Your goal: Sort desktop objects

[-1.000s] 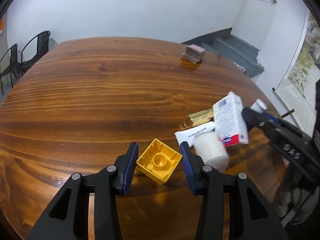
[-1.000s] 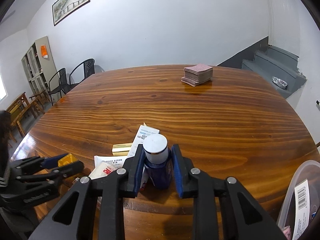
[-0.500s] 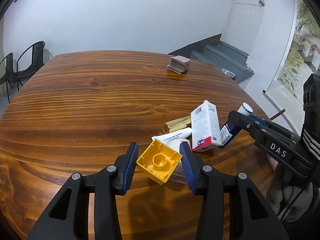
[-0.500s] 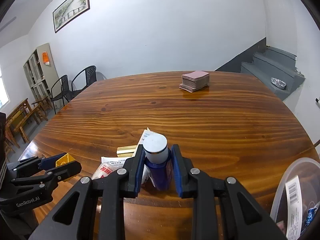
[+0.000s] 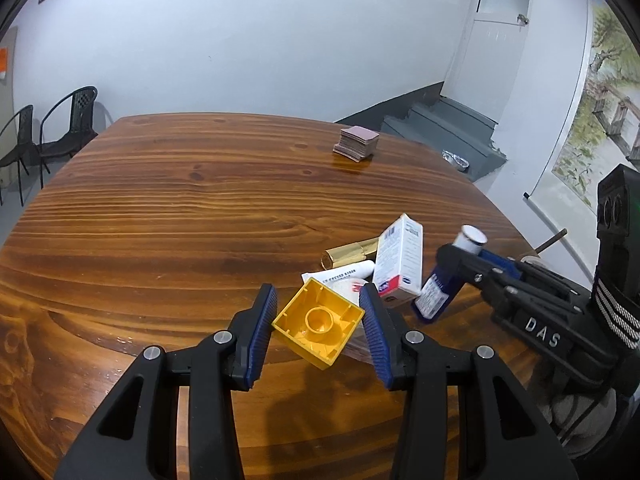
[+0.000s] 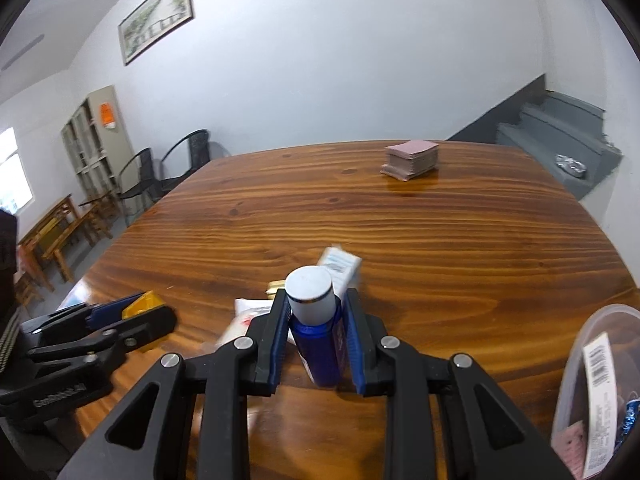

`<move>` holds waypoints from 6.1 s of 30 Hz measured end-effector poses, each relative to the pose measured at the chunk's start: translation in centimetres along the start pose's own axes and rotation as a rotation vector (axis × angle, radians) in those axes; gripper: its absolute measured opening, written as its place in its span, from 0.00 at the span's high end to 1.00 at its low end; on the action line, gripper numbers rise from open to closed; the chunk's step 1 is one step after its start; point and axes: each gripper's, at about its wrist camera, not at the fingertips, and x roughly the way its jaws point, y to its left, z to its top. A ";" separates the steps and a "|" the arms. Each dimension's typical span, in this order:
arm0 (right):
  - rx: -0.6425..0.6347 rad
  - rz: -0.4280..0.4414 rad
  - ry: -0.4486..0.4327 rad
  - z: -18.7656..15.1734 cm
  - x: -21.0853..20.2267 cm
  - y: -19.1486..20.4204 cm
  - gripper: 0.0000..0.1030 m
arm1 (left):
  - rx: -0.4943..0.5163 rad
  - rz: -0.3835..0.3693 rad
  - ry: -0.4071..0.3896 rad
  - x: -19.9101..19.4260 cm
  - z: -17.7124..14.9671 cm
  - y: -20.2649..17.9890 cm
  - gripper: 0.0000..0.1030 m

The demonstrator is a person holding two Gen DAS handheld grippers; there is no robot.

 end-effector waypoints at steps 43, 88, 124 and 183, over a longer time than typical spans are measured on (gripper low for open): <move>-0.083 0.023 -0.018 -2.7 -0.3 3.8 0.17 | -0.069 0.002 -0.016 -1.3 -0.8 1.6 0.55; -0.279 0.255 0.266 -5.1 3.2 7.0 0.33 | -0.119 0.027 -0.028 -1.7 -0.4 3.6 0.55; -0.137 0.145 0.238 -5.9 0.2 5.0 0.69 | -0.097 0.006 -0.027 -1.8 -0.4 2.6 0.55; 0.446 -0.338 -0.151 -8.0 -15.7 -19.2 0.68 | 0.256 -0.375 0.156 4.4 -2.1 -22.9 0.55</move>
